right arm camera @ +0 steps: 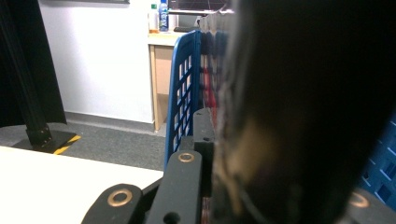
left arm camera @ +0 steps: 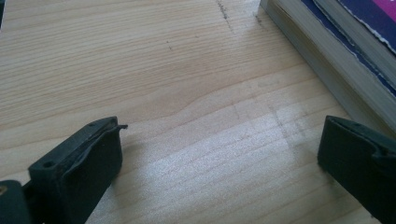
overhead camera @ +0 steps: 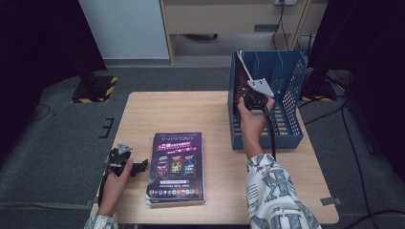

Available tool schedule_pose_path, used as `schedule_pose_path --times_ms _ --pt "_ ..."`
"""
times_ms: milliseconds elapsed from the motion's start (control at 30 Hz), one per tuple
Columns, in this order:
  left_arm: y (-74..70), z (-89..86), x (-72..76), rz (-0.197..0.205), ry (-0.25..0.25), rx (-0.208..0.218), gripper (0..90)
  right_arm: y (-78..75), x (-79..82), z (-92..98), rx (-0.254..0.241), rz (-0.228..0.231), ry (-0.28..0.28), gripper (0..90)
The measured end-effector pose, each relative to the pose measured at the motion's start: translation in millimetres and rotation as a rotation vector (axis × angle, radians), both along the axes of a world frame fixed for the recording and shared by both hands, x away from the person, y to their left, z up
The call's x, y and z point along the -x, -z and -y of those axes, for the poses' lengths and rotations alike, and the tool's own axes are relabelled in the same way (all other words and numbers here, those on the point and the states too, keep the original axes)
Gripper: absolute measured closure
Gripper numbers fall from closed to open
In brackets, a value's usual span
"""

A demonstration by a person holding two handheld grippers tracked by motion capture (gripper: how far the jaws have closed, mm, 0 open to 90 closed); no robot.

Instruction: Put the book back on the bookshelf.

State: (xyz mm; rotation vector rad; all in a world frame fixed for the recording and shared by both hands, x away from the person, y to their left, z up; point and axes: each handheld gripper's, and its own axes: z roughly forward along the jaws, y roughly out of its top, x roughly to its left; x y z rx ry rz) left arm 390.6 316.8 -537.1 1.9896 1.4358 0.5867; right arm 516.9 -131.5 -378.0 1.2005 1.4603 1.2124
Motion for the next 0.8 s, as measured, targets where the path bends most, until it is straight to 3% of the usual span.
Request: schedule_pose_path --times_ms 433,800 --pt "0.0 0.3 -0.1 -0.001 0.001 -0.002 0.0 0.4 0.7 -15.7 0.002 0.002 -0.003 86.6" --pt "-0.2 1.0 -0.5 -0.001 0.004 -0.004 0.0 -0.3 -1.6 -16.0 -0.007 0.018 0.03 86.7"
